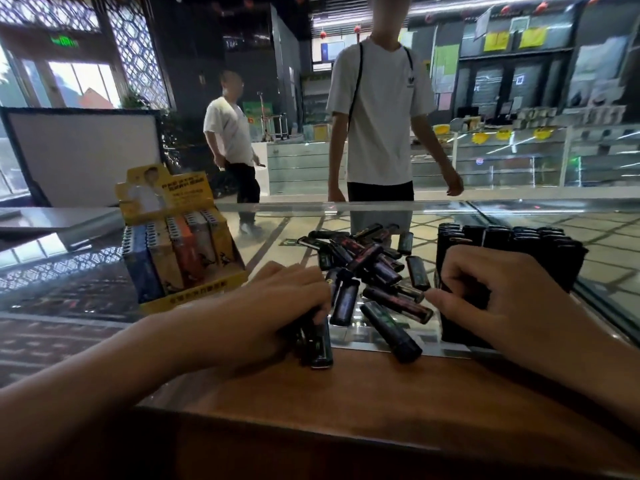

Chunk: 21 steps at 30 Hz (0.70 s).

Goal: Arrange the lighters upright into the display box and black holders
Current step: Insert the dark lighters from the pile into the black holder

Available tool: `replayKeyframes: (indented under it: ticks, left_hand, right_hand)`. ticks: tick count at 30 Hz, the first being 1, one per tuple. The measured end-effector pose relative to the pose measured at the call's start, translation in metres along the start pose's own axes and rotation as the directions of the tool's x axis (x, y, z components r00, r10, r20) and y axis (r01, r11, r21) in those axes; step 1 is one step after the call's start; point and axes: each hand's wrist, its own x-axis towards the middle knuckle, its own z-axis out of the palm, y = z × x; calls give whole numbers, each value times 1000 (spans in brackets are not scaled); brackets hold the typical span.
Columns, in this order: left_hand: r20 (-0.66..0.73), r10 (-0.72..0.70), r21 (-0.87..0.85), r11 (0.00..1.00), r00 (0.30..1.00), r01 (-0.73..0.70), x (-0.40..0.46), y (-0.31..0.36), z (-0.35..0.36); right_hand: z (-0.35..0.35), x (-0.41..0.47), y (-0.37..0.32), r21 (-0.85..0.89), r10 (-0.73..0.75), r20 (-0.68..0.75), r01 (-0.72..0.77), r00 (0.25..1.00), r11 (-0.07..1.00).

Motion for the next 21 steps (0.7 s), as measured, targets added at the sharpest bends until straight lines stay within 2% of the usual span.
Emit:
replayKeyframes:
  ticks: [3, 5, 7, 10, 14, 17, 21]
  left_hand:
    - [54, -11, 3, 1000, 998, 11, 8, 9, -1]
    - [155, -64, 11, 998, 986, 63, 10, 11, -6]
    - [213, -58, 98, 995, 975, 37, 16, 11, -9]
    - [175, 48, 213, 973, 983, -86, 30, 8, -7]
    - [136, 114, 237, 961, 984, -144, 42, 3, -2]
    - [132, 135, 277, 946, 982, -167, 49, -1, 2]
    - [146, 161, 318, 927, 976, -200, 56, 3, 0]
  right_hand:
    - [-2, -2, 5, -29, -12, -8, 11, 1000, 999]
    - [-4, -4, 7, -39, -27, 4, 28, 1000, 999]
    - [-7, -6, 8, -53, -34, 54, 37, 998, 998]
    - [-16, -7, 7, -63, -22, 182, 34, 983, 997]
    - [-37, -22, 6, 22, 61, 344, -73, 937, 997]
    - [-44, -45, 12, 7, 100, 454, -116, 885, 993]
    - [-46, -50, 11, 81, 51, 407, -91, 912, 993]
